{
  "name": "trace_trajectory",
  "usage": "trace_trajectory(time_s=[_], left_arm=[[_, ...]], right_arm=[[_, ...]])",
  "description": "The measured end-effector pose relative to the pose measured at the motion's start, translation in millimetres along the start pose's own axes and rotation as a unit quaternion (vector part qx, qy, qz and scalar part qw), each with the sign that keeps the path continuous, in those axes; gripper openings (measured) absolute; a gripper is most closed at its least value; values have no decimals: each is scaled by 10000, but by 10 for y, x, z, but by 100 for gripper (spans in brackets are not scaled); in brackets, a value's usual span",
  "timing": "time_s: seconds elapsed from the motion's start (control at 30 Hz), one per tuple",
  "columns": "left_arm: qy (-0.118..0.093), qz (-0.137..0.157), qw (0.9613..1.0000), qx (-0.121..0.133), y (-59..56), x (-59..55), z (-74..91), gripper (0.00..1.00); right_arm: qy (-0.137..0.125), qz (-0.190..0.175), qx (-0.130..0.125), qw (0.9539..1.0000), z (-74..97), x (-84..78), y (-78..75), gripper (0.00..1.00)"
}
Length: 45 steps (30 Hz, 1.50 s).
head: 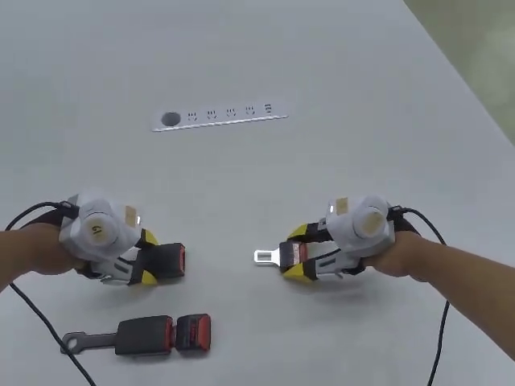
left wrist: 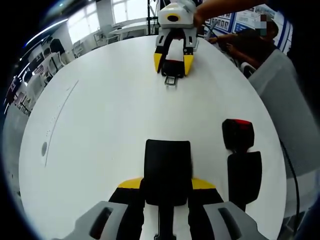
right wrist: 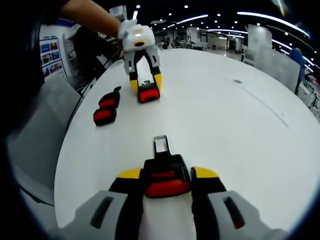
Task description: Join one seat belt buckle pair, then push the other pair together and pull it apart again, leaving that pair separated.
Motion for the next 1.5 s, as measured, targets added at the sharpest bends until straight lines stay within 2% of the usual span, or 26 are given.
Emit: trace_trajectory(time_s=[0.27,0.33,0.37,0.4,0.47,0.5,0.53,0.6,0.7,0.73,0.8,0.87,0.9,0.93,0.97,1.03,1.07,1.1,1.17,1.2,1.23,1.3,1.37,1.4,1.47,1.5], left_arm=[[16,71,10000,-6,-3,5,0,35],[54,-20,10000,-3,-8,11,-3,35],[69,-37,10000,3,-5,5,-4,35],[93,-6,10000,21,-1,-1,-4,35],[154,-35,9998,158,5,9,10,36],[265,-147,9992,258,26,-16,36,37],[176,-55,9994,305,18,8,65,38],[-150,491,9980,364,5,90,129,41],[-322,771,9934,785,93,110,272,50],[-363,846,9925,808,93,117,288,54],[-553,1165,9872,934,92,138,373,60],[-759,1448,9791,1210,120,152,474,67],[-830,1531,9766,1266,106,165,513,70],[-932,1711,9722,1297,72,174,570,73],[-1032,1853,9674,1385,67,179,613,75],[-1217,2195,9550,1579,49,171,719,80],[-1302,2437,9462,1684,31,159,779,81],[-1343,2498,9429,1744,14,151,817,82],[-1447,2647,9331,1955,-31,131,915,82],[-1482,2783,9274,2010,-88,116,954,83],[-1548,2831,9249,2012,-134,121,976,85],[-1598,2801,9238,2066,-222,115,1026,88],[-1712,2914,9138,2253,-292,90,1112,90],[-1886,3091,9038,2281,-308,67,1143,90],[-2046,3191,8934,2411,-370,21,1213,90],[-2081,3241,8901,2436,-405,3,1230,91]], right_arm=[[-56,-99,-21,9999,-4,7,0,38],[-68,-104,-22,9999,-5,12,7,38],[-49,-18,-21,10000,-5,9,19,38],[60,258,-59,9996,7,-7,18,39],[55,125,-137,9998,24,-22,44,39],[-220,-268,-358,9988,51,41,11,40],[-366,-396,-371,9979,82,83,11,44],[-630,-557,-538,9950,159,157,-29,55],[-609,-618,-796,9930,227,158,-71,65],[-662,-685,-832,9920,250,187,-55,67],[-720,-749,-1036,9892,288,224,-71,72],[-820,-895,-1226,9850,312,254,-82,75],[-852,-1004,-1335,9823,323,264,-90,75],[-868,-1033,-1440,9803,339,273,-93,76],[-895,-1025,-1531,9788,354,289,-85,77],[-996,-1118,-1657,9748,378,351,-44,80],[-1020,-1169,-1741,9724,391,369,-38,82],[-1106,-1210,-1911,9678,429,408,-38,82],[-1317,-1377,-2006,9610,461,474,9,84],[-1340,-1416,-2012,9600,460,478,36,88],[-1280,-1386,-2093,9595,475,472,78,91],[-1237,-1435,-2197,9570,508,455,138,91],[-1303,-1549,-2295,9520,552,460,184,93],[-1324,-1538,-2345,9507,573,465,205,93],[-1314,-1531,-2426,9489,620,479,274,94],[-1324,-1553,-2443,9480,639,481,297,94]])
Point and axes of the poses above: the centre of the closed fingertips' face, and the gripper's own axes: z roughly backward along the fingers, y roughly to its left, x roughly out of its top, the point moved 1 cm from there along z, roughly backward along the fingers, and after that the axes turned 1 degree about z, right-handed, at the moved point
